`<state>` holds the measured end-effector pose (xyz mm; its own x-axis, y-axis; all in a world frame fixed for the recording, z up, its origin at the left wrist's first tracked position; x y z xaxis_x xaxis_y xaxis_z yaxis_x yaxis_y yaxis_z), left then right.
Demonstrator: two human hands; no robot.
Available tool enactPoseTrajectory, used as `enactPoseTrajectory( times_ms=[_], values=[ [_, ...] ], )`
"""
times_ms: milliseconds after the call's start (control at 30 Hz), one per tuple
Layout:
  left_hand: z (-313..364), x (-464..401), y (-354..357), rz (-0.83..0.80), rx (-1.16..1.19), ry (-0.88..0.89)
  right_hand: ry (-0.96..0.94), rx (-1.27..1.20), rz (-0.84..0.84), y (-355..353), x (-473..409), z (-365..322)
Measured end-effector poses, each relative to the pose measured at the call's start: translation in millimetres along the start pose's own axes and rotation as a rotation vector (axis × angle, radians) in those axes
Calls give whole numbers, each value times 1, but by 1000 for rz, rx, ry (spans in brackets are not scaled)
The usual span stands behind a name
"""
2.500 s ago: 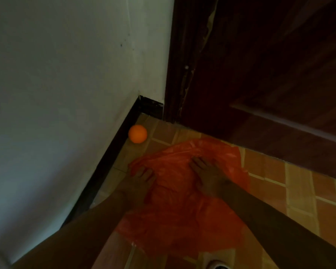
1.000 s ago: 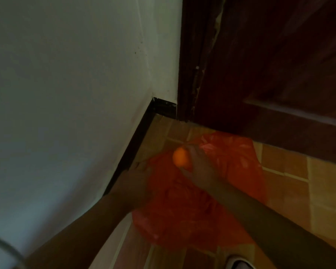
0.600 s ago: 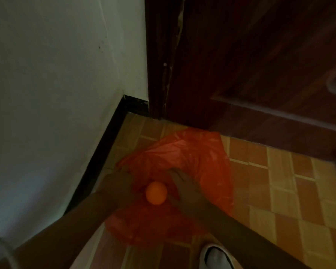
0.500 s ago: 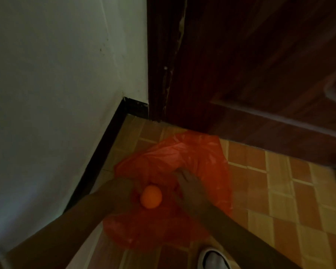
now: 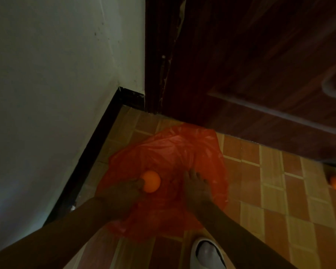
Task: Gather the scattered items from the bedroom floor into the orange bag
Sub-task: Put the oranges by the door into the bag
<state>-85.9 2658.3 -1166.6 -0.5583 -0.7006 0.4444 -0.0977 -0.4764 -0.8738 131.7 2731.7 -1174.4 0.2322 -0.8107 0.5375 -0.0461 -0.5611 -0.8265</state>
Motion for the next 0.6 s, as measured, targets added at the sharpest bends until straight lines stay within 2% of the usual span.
enactPoseTrajectory(
  times_ms=[100,133,167,200,267,367,467,600],
  values=[
    [9,-8,-19,49,-75,-28,47,-32,-67,18,-8,10],
    [14,-6,-26,-18,-80,-51,44,-53,-79,23,-12,12],
    [19,-5,-35,3,-122,-44,32,-76,-80,25,-13,13],
    [24,-4,-30,-72,-150,-18,21,-102,-81,28,-15,14],
    [25,-3,-22,-143,-87,-35,-24,-123,-50,25,-16,12],
    [15,-3,-35,93,-144,23,-69,-182,9,13,-14,6],
    [-10,5,-65,221,-78,-111,-116,-245,99,-12,-10,0],
    [-33,24,-113,387,177,-311,-159,-272,291,-65,1,-4]
  ],
)
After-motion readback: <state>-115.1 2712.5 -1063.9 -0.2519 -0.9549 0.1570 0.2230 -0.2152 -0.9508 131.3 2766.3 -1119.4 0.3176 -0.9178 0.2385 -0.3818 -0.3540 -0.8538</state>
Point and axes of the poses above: each hand's wrist, its own x-axis away from the middle knuckle, its own y-axis out of the palm, z = x × y, the point moved 8 cm from there along -x, towards the middle knuckle, and after that the axes turned 7 degrees about -x, right-handed, at the moved point
